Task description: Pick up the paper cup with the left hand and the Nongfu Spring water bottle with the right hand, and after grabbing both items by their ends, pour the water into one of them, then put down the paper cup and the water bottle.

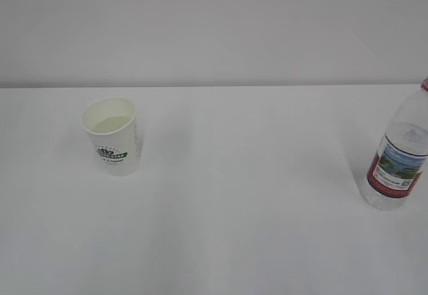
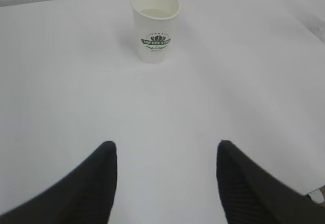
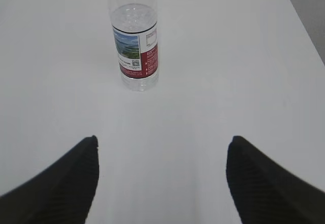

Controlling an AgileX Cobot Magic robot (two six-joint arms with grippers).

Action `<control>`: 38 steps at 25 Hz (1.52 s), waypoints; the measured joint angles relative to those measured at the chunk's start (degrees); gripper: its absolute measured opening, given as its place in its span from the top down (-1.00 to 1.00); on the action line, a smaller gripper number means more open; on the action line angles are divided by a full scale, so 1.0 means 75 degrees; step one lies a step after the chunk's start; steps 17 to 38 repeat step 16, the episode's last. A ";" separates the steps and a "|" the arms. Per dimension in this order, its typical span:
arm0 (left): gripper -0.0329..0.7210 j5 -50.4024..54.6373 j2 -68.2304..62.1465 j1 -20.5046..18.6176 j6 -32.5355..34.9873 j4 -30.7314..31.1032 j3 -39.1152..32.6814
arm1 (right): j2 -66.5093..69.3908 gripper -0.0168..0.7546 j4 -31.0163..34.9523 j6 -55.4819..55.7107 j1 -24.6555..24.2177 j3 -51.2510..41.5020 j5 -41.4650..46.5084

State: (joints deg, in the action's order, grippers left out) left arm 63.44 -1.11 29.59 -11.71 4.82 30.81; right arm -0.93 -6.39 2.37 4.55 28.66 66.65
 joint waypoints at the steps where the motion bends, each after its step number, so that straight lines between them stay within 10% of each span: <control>1: -0.29 0.0000 0.0000 0.0000 0.0000 0.0046 0.0000 | 0.0000 -0.57 0.0000 0.0000 0.0000 0.0000 -0.0013; 38: -0.29 -0.0010 0.0000 0.0000 0.0000 0.0288 -0.0071 | 0.0000 -0.57 0.0012 0.0000 0.0000 -0.0017 -0.0046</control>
